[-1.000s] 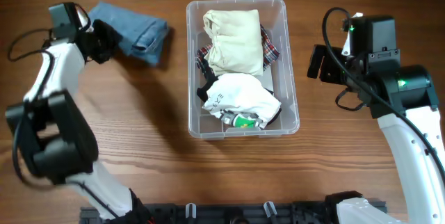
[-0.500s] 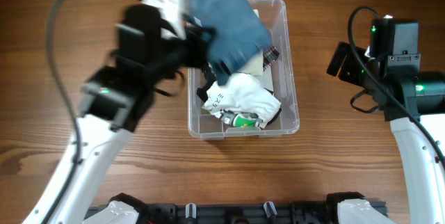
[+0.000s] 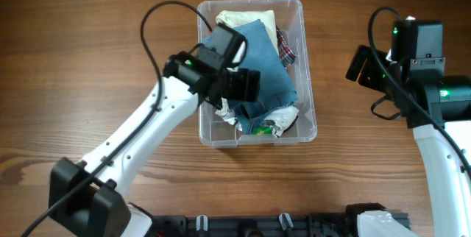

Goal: Pack container

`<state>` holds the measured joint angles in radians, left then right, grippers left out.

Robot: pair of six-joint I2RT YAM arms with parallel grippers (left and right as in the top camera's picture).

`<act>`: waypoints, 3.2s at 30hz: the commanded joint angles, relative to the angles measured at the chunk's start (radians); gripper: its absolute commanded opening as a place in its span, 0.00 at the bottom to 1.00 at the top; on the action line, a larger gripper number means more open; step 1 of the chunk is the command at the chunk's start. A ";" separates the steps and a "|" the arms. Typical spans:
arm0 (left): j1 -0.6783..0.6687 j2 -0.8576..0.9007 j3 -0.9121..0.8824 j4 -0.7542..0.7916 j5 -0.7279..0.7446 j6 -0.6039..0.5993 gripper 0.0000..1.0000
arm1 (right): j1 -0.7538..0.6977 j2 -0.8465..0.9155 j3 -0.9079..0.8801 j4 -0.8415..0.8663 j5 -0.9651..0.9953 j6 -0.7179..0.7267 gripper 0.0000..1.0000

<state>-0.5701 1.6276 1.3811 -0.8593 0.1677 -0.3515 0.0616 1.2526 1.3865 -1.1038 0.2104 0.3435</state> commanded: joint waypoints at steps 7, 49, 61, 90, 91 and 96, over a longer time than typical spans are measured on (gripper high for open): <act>0.026 -0.080 0.035 0.112 0.006 0.031 0.79 | -0.003 -0.013 -0.005 -0.013 -0.001 -0.008 1.00; 0.022 0.023 0.033 0.338 0.267 0.031 0.04 | -0.003 -0.013 -0.005 -0.018 -0.009 -0.006 1.00; 0.023 0.059 0.033 0.229 0.146 0.109 0.99 | -0.003 -0.013 -0.005 -0.030 -0.009 -0.007 1.00; 0.040 0.559 0.077 0.330 0.218 -0.134 0.15 | -0.003 -0.013 -0.005 -0.027 -0.009 -0.030 1.00; 0.049 0.559 0.077 0.323 0.217 -0.095 0.25 | -0.003 -0.013 -0.005 -0.027 -0.009 -0.030 1.00; 0.105 0.561 0.077 0.312 0.218 -0.028 0.88 | -0.003 -0.013 -0.005 -0.030 -0.009 -0.035 1.00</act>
<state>-0.5346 2.0418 1.5627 -0.4664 0.5655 -0.4538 0.0616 1.2526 1.3861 -1.1305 0.2100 0.3271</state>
